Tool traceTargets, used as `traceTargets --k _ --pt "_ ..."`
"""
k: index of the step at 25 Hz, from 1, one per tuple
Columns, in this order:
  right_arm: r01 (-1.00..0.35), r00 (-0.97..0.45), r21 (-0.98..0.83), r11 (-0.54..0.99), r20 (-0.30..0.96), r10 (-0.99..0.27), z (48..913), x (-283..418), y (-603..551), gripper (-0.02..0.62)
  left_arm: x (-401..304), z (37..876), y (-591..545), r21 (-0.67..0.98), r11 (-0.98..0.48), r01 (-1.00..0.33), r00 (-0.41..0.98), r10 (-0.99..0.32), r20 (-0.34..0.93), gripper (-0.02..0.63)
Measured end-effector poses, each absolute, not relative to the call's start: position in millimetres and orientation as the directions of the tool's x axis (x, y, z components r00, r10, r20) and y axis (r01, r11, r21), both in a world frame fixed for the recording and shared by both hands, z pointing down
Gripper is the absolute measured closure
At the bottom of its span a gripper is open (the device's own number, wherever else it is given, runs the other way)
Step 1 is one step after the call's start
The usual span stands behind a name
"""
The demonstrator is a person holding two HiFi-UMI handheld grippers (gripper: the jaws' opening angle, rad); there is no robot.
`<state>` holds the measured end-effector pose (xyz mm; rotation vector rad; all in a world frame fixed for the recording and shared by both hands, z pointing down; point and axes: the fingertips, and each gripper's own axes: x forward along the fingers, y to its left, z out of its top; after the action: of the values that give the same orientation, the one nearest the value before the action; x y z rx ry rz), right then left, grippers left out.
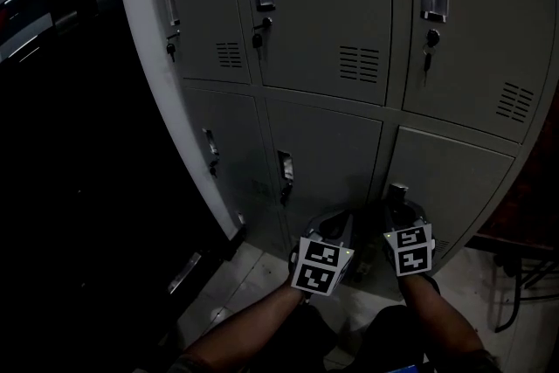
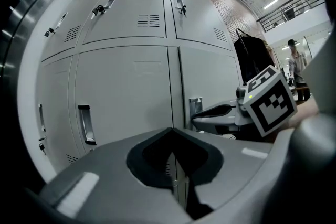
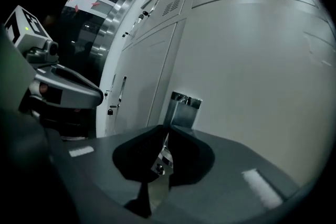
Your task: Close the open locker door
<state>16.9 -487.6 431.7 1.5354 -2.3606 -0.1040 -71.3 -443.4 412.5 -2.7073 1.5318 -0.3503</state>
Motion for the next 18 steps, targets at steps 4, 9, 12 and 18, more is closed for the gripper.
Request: traceTargets --k 4,9,12,18 --pt "-0.884 -0.356 0.229 0.408 0.236 -0.904 432.6 17.5 -496.5 0.558 -70.6 414.9 -447.1 -0.113 -0.519 -0.847 0.495 -0.849 0.186 0.604" --pt "-0.885 -0.354 0.228 0.407 0.240 -0.904 434.5 17.4 -494.6 0.558 -68.6 412.3 -446.4 -0.106 -0.521 -0.847 0.499 -0.847 0.182 0.604" --pt "-0.884 -0.358 0.224 0.410 0.240 -0.903 433.8 16.0 -494.2 0.554 -68.3 409.7 -445.4 -0.106 -0.520 -0.848 0.498 -0.849 0.178 0.604" --pt "-0.910 -0.367 0.119 0.397 0.218 -0.904 432.8 16.7 -494.1 0.548 -70.7 412.6 -444.8 -0.097 -0.517 -0.850 0.495 -0.849 0.186 0.604"
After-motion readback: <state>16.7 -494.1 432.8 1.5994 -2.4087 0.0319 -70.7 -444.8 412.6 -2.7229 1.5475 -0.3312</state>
